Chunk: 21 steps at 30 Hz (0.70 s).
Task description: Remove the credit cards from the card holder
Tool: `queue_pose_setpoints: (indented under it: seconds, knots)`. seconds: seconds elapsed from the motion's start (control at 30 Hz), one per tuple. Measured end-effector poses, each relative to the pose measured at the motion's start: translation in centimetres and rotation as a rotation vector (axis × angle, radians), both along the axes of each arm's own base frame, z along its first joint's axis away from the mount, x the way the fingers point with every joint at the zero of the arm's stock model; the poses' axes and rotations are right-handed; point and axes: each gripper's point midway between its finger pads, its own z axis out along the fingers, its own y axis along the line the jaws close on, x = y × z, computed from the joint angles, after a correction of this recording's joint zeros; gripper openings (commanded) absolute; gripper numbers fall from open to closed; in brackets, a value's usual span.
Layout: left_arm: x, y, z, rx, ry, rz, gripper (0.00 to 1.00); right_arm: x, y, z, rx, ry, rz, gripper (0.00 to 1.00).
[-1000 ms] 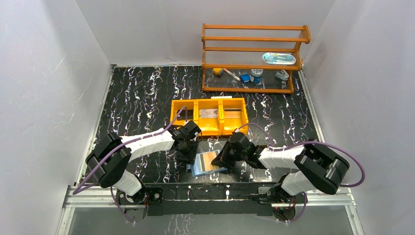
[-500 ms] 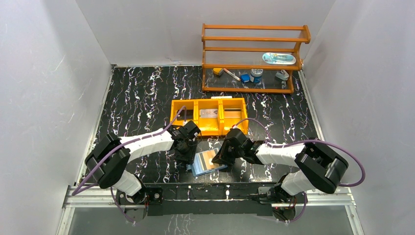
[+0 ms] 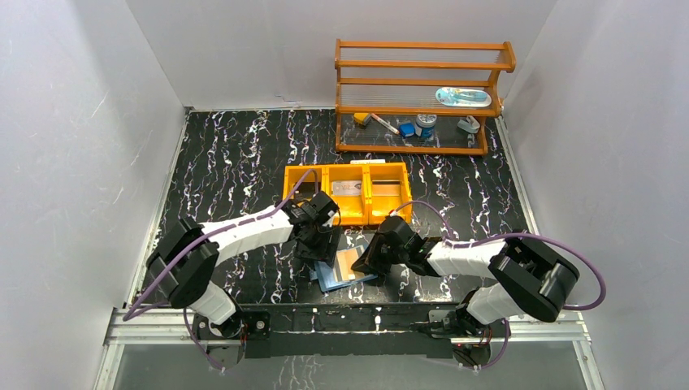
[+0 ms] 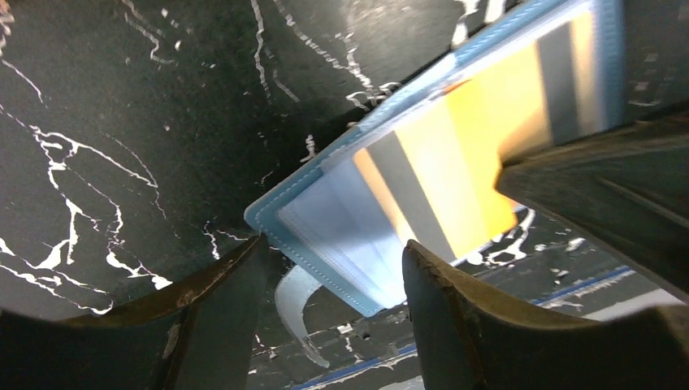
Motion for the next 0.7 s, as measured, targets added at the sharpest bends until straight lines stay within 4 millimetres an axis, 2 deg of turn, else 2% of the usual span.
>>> queue_pose_setpoints:
  seconds: [0.2, 0.3, 0.5, 0.7]
  knots:
    - [-0.7, 1.4, -2.3, 0.092, 0.045, -0.005, 0.49, -0.1, 0.1, 0.1, 0.012, -0.001, 0.002, 0.12]
    - [-0.6, 1.6, -2.4, 0.102, 0.039, -0.011, 0.48, -0.1, 0.2, 0.1, 0.021, 0.0, 0.005, 0.17]
    - [-0.5, 1.8, -2.6, 0.113, 0.029, -0.012, 0.46, -0.1, 0.5, 0.4, 0.049, -0.004, 0.005, 0.33]
    - [-0.5, 1.9, -2.6, 0.113, 0.026, -0.014, 0.45, 0.0, 1.1, 0.6, 0.085, -0.014, 0.022, 0.33]
